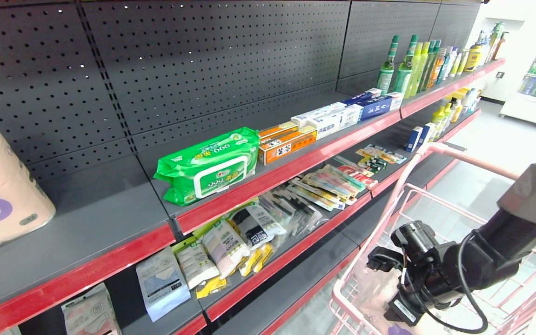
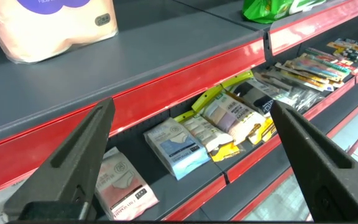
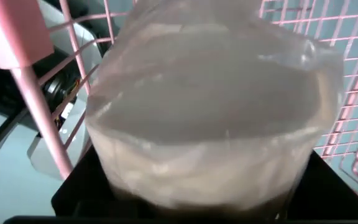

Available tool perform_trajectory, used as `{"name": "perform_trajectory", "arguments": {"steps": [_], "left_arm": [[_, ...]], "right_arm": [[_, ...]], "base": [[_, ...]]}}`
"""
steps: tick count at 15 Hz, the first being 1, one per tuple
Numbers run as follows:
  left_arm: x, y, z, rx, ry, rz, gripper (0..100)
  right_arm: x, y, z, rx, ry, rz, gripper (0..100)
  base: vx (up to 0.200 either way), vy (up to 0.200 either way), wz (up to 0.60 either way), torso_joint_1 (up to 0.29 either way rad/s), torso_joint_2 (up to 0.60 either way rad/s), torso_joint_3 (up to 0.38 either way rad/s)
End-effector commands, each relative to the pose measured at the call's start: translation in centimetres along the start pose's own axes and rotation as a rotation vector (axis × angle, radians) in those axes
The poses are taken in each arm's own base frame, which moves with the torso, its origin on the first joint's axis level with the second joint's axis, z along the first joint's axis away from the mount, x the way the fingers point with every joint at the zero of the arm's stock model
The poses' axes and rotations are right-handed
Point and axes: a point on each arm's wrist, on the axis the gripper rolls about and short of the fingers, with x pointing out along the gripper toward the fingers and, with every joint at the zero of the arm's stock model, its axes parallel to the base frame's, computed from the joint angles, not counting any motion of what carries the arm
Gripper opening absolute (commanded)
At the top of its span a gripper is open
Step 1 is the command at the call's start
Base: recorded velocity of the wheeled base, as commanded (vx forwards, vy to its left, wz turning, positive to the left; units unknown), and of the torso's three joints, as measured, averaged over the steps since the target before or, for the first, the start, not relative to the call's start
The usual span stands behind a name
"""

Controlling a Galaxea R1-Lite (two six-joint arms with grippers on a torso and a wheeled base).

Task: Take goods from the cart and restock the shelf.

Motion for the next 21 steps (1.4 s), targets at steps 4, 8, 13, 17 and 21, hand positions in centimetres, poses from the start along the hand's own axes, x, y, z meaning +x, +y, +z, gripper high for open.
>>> {"name": "perform_trajectory", "arguments": {"steps": [4,8,13,17,21], "left_arm": [[0.0,0.0,0.0,0.000,0.001,-0.001,100],[0.0,0.0,0.0,-0.003,0.001,-0.001,100],[0.0,0.0,0.0,-0.003,0.001,-0.001,100],[0.0,0.0,0.0,-0.003,0.001,-0.001,100],[0.0,0.0,0.0,-0.004,0.001,-0.001,100]], "right_arm": [[-9.9,-3.3,1.6,0.092,-0.133,-0.100,0],[-15.6,-4.7,-0.2,0.178,-0.296,-0.218,0],[-24.8,-4.2,-5.2,0.391,-0.596,-0.404,0],[-27.5,-1.6,-10.4,0.456,-0.699,-0.526,0],[-28.6,-0.2,-13.5,0.548,-0.732,-0.653,0]], "base": [[0.000,0.000,0.00,0.000,0.00,0.000],[0.000,0.000,0.00,0.000,0.00,0.000],[0.000,0.000,0.00,0.000,0.00,0.000],[0.000,0.000,0.00,0.000,0.00,0.000],[0.000,0.000,0.00,0.012,-0.02,-0.014]]}}
